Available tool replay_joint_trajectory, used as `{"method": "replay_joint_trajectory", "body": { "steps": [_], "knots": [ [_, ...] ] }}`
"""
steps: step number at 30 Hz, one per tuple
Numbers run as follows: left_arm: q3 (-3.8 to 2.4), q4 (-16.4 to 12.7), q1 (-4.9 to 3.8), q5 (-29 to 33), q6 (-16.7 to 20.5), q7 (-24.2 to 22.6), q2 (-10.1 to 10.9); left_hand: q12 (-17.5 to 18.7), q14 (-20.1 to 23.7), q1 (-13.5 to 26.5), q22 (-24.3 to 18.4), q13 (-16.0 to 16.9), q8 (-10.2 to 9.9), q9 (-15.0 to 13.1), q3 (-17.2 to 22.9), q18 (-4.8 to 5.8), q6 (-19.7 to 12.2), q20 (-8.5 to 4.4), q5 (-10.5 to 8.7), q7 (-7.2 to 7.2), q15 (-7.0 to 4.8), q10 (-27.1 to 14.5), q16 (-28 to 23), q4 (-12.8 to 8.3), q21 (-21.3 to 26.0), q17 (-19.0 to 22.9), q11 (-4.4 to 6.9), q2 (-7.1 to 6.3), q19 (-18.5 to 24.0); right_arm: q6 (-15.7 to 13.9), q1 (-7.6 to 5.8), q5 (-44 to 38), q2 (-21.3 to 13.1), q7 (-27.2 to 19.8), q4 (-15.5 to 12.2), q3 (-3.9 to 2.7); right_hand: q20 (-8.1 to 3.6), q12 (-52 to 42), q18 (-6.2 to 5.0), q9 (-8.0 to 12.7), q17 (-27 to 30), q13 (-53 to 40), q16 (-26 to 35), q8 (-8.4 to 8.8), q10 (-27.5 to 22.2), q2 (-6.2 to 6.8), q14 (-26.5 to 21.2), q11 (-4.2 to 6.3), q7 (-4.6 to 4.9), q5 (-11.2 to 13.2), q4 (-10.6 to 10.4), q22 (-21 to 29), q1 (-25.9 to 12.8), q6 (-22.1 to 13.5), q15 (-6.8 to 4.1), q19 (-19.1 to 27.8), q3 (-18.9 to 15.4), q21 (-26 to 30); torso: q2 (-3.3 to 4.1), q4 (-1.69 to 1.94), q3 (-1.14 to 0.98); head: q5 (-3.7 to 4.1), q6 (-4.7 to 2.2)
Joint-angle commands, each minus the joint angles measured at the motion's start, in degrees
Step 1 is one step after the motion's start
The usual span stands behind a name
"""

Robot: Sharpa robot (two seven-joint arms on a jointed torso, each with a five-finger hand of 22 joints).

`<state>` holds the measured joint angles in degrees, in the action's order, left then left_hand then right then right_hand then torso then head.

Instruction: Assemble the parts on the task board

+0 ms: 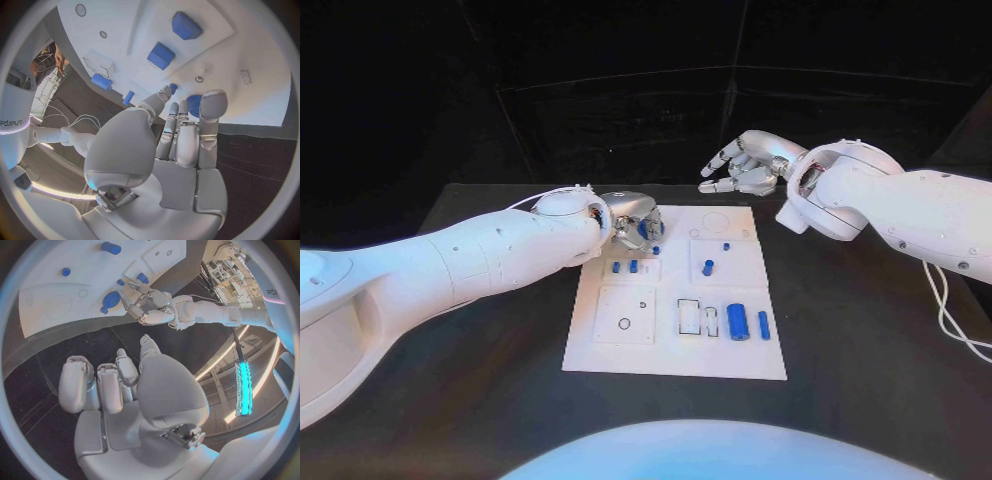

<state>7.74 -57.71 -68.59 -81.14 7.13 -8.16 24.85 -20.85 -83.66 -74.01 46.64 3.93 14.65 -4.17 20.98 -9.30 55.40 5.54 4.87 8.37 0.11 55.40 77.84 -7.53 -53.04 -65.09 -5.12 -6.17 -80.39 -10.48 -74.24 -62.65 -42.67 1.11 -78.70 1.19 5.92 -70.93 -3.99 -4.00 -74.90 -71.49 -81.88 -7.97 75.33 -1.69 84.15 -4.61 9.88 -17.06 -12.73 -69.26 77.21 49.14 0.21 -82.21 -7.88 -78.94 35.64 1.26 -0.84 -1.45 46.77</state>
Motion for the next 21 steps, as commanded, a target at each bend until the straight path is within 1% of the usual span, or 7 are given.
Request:
{"method": "replay_joint_trajectory", "body": {
  "steps": [1, 2, 5, 12, 17, 19, 21],
  "knots": [
    [-0.01, 0.41, 0.02, -2.74, -1.83, -1.07, -0.36, 0.34, -1.30, 0.39, 0.49, -0.11, -0.34, 0.07, 0.25, 1.20, 0.49, -0.02, -0.01, 0.00, -0.12, 0.44, 0.21, -0.22, -0.54, -0.03, -0.02, 0.38, -0.52, 0.24, -0.12, -0.08, -0.05, -0.50, -0.07, -0.03, -0.17, 0.02, -0.14, 0.05, -3.05, 0.01, 0.18, -0.23, -0.39, 0.00, 3.16, -0.03, -0.11, -0.26, 0.00, 0.04, 0.37, -0.42, -0.32, 0.36, -0.35, 0.33, 0.06, 0.07, -0.02, 0.17, -0.02],
    [-0.01, 0.52, 0.05, -2.82, -1.85, -1.13, -0.52, 0.37, -1.32, 0.42, 0.67, -0.13, -0.36, 0.08, 0.27, 1.23, 0.53, -0.03, -0.02, 0.00, -0.12, 0.49, 0.21, -0.22, -0.69, -0.01, -0.01, 0.38, -0.58, 0.22, -0.12, -0.08, -0.08, -0.47, -0.12, -0.03, -0.17, 0.02, -0.14, 0.05, -3.05, 0.01, 0.18, -0.23, -0.39, 0.00, 3.16, -0.03, -0.11, -0.26, 0.00, 0.04, 0.37, -0.42, -0.32, 0.36, -0.35, 0.33, 0.10, 0.13, -0.03, 0.24, -0.03],
    [-0.02, 0.79, 0.17, -2.96, -1.77, -1.26, -1.00, 0.47, -1.34, 0.52, 1.09, -0.19, -0.43, 0.10, 0.36, 1.30, 0.69, -0.05, -0.02, -0.03, -0.16, 0.68, 0.16, -0.24, -1.07, 0.18, 0.01, 0.42, -0.73, 0.21, -0.12, -0.08, -0.08, -0.45, -0.18, -0.03, -0.17, 0.02, -0.14, 0.05, -3.05, 0.01, 0.18, -0.23, -0.39, 0.00, 3.16, -0.03, -0.11, -0.26, 0.00, 0.04, 0.37, -0.42, -0.32, 0.36, -0.35, 0.33, 0.05, 0.15, -0.01, 0.27, -0.02],
    [-0.03, 1.41, 0.32, -3.06, -1.54, -1.18, -1.84, 0.78, -1.44, 0.64, 2.20, -0.29, -0.63, 0.15, 0.79, 1.48, 1.12, -0.13, -0.02, -0.08, -0.24, 1.20, 0.14, -0.30, -2.08, 0.41, 0.09, 0.73, -1.10, 0.24, -0.12, -0.08, 0.00, -0.43, -0.20, -0.03, -0.17, 0.02, -0.14, 0.05, -3.05, 0.01, 0.18, -0.23, -0.39, 0.00, 3.16, -0.03, -0.11, -0.26, 0.00, 0.04, 0.37, -0.42, -0.32, 0.36, -0.35, 0.33, 0.00, 0.08, 0.00, 0.23, 0.08],
    [-0.04, 2.04, 0.38, -3.08, -2.04, -0.18, -2.37, 1.07, -1.47, 0.69, 2.52, -0.34, -0.86, 0.21, 1.09, 1.53, 1.18, -0.18, -0.08, 0.00, -0.25, 1.31, 0.09, -0.35, -2.38, 0.65, 0.07, 0.91, -1.22, 0.26, -0.12, -0.08, 0.08, -0.41, -0.18, -0.03, -0.17, 0.02, -0.14, 0.05, -3.05, 0.01, 0.18, -0.23, -0.39, 0.00, 3.16, -0.03, -0.11, -0.26, 0.00, 0.04, 0.37, -0.42, -0.32, 0.36, -0.35, 0.33, -0.02, 0.07, -0.03, 0.17, 0.07],
    [-0.04, 2.29, 0.41, -3.08, -2.53, 0.47, -2.57, 1.32, -1.50, 0.65, 2.58, -0.36, -1.07, 0.26, 1.36, 1.54, 1.12, -0.18, -0.11, 0.11, -0.22, 1.26, 0.12, -0.43, -2.43, 0.68, 0.00, 1.07, -1.24, 0.28, -0.12, -0.08, 0.11, -0.40, -0.18, -0.03, -0.17, 0.02, -0.14, 0.05, -3.05, 0.01, 0.18, -0.23, -0.39, 0.00, 3.16, -0.03, -0.11, -0.26, 0.00, 0.04, 0.37, -0.42, -0.32, 0.36, -0.35, 0.33, -0.02, 0.08, -0.02, 0.27, 0.06],
    [-0.04, 2.51, 0.44, -3.08, -2.95, 0.90, -2.72, 1.45, -1.53, 0.57, 2.62, -0.36, -1.16, 0.27, 1.57, 1.55, 1.15, -0.17, -0.11, 0.15, -0.21, 1.29, 0.14, -0.50, -2.47, 0.68, -0.03, 1.21, -1.25, 0.29, -0.12, -0.08, 0.14, -0.40, -0.17, -0.03, -0.17, 0.02, -0.14, 0.05, -3.05, 0.01, 0.18, -0.23, -0.39, 0.00, 3.16, -0.03, -0.11, -0.26, 0.00, 0.04, 0.37, -0.42, -0.32, 0.36, -0.35, 0.33, 0.00, 0.16, -0.01, 0.47, 0.12]
  ]
}}
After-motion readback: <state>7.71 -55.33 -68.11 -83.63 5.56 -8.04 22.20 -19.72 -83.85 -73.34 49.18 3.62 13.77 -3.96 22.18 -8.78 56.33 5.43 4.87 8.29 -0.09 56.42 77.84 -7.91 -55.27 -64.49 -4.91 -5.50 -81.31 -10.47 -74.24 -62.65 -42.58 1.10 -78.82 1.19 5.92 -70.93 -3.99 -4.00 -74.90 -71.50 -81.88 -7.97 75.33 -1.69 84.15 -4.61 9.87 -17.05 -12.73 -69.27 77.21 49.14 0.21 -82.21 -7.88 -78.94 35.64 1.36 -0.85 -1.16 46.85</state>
